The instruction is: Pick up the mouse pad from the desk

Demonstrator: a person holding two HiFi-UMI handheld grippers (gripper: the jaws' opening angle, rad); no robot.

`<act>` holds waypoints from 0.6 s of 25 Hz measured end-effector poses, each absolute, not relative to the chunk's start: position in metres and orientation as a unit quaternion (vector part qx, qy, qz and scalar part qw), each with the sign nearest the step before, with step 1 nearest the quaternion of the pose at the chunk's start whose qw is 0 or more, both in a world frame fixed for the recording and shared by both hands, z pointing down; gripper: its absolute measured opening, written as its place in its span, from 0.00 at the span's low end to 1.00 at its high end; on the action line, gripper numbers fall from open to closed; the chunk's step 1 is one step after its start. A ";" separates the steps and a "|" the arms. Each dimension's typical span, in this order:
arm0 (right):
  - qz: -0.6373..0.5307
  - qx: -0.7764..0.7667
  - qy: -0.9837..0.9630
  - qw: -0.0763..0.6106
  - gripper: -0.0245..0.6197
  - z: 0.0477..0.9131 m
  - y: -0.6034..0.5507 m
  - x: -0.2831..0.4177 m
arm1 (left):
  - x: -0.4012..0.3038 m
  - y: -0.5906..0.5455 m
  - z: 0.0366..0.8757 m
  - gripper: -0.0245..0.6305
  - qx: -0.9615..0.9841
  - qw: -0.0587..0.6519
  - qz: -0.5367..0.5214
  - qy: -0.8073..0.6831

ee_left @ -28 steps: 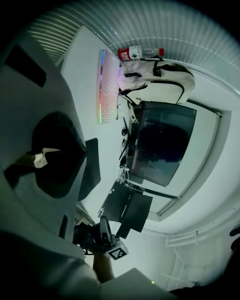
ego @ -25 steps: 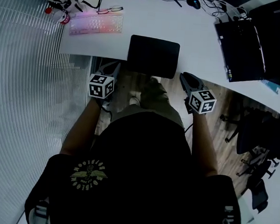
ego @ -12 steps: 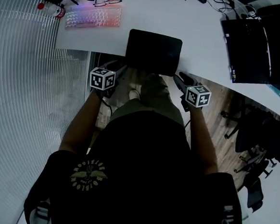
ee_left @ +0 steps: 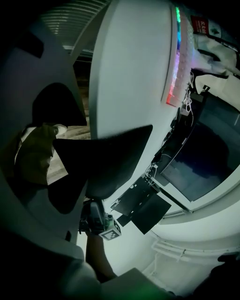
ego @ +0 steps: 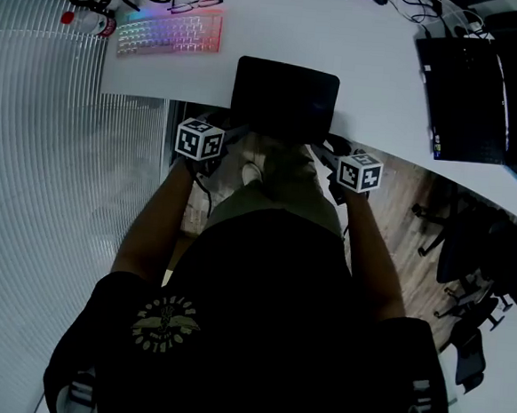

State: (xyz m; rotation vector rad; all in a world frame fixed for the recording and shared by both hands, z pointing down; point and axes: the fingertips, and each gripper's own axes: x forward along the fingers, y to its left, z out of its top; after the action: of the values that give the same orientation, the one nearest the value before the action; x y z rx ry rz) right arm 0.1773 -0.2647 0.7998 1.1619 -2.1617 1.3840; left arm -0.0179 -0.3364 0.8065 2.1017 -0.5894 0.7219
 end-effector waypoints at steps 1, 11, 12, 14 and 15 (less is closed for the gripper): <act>0.490 0.404 -0.756 0.158 0.39 0.802 -0.266 0.174 | -0.014 -0.335 0.810 0.50 0.834 0.414 0.288 -0.226; 0.448 0.421 -0.763 0.198 0.12 0.786 -0.275 0.149 | 0.004 -0.314 0.808 0.16 0.808 0.433 0.337 -0.216; 0.444 0.426 -0.761 0.207 0.10 0.783 -0.274 0.149 | 0.003 -0.312 0.807 0.14 0.802 0.434 0.347 -0.221; 0.431 0.430 -0.759 0.232 0.08 0.776 -0.273 0.146 | 0.003 -0.309 0.802 0.11 0.793 0.428 0.370 -0.227; 0.420 0.431 -0.759 0.246 0.07 0.772 -0.272 0.144 | 0.003 -0.308 0.798 0.10 0.791 0.420 0.381 -0.231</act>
State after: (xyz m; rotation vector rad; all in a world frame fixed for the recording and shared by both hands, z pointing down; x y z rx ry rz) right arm 0.1444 -0.2723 0.7718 1.1765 -2.0715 1.1457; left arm 0.0030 -0.3080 0.7980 1.9814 -0.5794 0.9546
